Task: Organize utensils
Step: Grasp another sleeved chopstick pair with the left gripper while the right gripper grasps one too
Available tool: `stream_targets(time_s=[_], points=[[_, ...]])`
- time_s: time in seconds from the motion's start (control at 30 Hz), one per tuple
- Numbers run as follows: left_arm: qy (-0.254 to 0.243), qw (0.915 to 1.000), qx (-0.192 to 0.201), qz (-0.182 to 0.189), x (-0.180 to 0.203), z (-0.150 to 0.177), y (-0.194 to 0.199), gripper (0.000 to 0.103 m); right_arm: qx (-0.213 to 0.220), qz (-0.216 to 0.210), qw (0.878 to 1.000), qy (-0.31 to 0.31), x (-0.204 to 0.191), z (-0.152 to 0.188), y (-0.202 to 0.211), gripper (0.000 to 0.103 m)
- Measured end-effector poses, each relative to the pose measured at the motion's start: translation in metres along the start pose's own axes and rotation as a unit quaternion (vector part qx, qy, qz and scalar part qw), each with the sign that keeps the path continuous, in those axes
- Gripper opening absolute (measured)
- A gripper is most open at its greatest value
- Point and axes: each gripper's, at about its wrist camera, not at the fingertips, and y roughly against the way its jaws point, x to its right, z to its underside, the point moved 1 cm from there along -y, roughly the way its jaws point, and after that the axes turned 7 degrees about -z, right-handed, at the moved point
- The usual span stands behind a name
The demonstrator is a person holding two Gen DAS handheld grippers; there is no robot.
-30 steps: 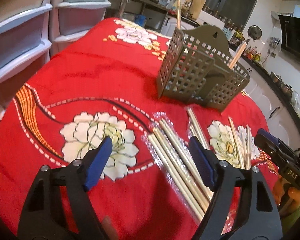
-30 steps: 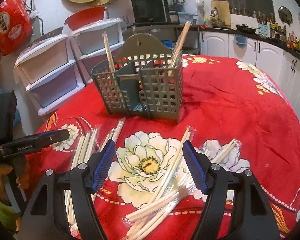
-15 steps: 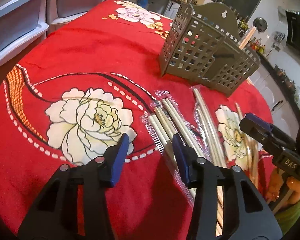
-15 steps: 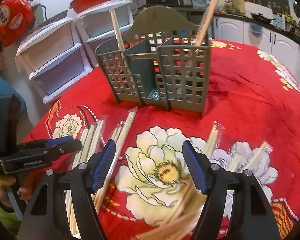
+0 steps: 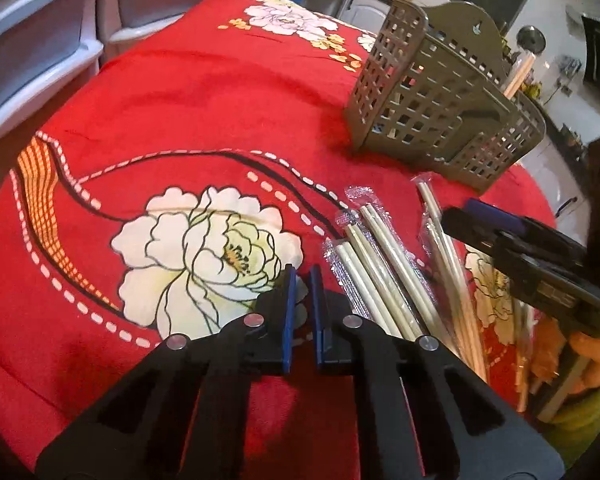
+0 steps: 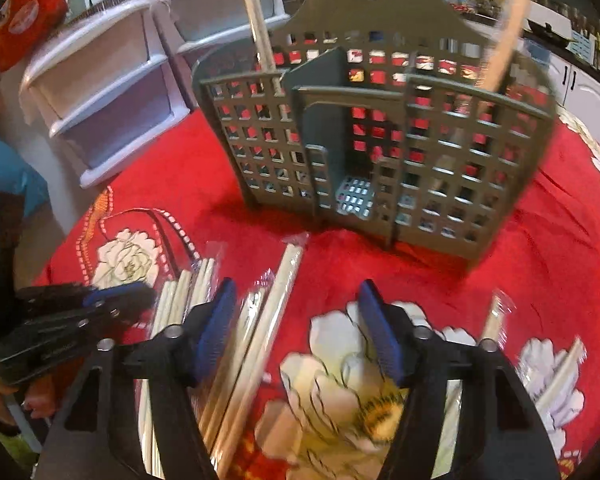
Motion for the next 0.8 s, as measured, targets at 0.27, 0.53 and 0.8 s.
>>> stream_targets(time_s=[0.27,0.53,0.8], points=[[0.028,0.9973,-0.021,0.065,0.000,0.003,0.006,0.008,-0.014,0.010,1.000,-0.016,0.000,-0.017,-0.025,0.025],[0.020,0.9965,-0.030,0.075,0.016,-0.003,-0.001,0.019,-0.001,0.008,1.000,-0.018,0.000,-0.020,-0.025,0.012],[0.034,0.9940,-0.039,0.097,0.020,-0.010,-0.006,0.019,0.028,-0.005,0.999,-0.029,0.012,-0.019,0.002,0.009]])
